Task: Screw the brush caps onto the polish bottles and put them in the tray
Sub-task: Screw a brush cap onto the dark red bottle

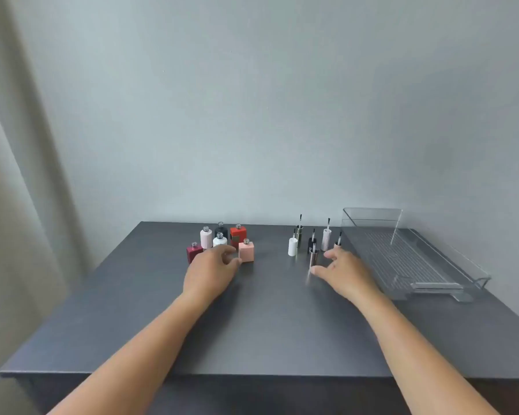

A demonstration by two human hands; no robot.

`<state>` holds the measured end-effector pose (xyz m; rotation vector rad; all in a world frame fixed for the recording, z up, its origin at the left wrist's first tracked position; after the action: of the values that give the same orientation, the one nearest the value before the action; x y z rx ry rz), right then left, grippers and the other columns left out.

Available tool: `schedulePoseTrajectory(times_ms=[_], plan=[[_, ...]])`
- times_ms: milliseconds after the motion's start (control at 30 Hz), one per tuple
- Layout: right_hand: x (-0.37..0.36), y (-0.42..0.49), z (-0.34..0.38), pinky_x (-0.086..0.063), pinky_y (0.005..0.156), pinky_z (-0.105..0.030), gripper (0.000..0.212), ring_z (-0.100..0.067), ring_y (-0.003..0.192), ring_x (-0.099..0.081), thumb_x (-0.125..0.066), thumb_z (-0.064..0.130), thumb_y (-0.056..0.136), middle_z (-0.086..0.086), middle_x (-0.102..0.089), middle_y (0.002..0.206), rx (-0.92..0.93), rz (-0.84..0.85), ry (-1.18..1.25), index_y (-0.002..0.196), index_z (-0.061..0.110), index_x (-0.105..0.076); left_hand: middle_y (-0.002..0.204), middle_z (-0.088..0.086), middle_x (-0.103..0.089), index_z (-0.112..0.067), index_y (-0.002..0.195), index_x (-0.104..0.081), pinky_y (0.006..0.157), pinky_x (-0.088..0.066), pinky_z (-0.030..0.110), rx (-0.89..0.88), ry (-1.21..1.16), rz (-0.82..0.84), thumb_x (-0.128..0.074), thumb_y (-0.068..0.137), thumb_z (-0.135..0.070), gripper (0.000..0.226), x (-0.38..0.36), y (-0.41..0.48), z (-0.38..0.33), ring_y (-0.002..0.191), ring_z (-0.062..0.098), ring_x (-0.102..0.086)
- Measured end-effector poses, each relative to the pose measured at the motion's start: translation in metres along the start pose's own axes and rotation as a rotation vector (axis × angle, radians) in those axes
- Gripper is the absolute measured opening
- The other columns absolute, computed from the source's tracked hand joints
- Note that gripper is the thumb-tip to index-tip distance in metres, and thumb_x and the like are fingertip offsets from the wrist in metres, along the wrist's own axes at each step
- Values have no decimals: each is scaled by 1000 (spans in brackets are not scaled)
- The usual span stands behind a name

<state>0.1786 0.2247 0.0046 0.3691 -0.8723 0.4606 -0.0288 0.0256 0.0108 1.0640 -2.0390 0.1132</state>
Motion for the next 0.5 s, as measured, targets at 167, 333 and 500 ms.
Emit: schedulePoseTrajectory(times_ms=[167,333,500], plan=[[-9,0,13,-44,73,-31,64,-22,105,-61,-66,60,76,-2,-63,116,1,-37,37,128,25,-53,98,-7,-61,-29,97,-57,68,-49,33,91,95,-190,-66,87,-35,15,11,-9,18,91,18,-59],[-12,1,17,-44,66,-31,47,-21,92,-61,-65,55,81,0,-63,98,2,-55,-1,116,26,-57,120,10,-57,-16,119,-53,88,-46,44,188,118,-349,-78,76,-28,51,40,-4,39,113,33,-49],[-12,6,19,-44,65,-32,35,-26,91,-59,-62,53,84,-5,-58,108,3,-64,-71,98,21,-58,138,6,-55,-22,143,-43,104,-31,47,307,165,-258,-79,75,-44,80,47,8,64,130,32,-42]])
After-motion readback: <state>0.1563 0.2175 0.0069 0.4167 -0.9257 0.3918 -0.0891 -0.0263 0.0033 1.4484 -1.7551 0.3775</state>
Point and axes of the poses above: each hand's wrist, its own y-axis towards the middle knuckle, its own x-axis out of the back of the hand, z = x × y, the point moved 4 cm from there along y, towards the middle knuckle
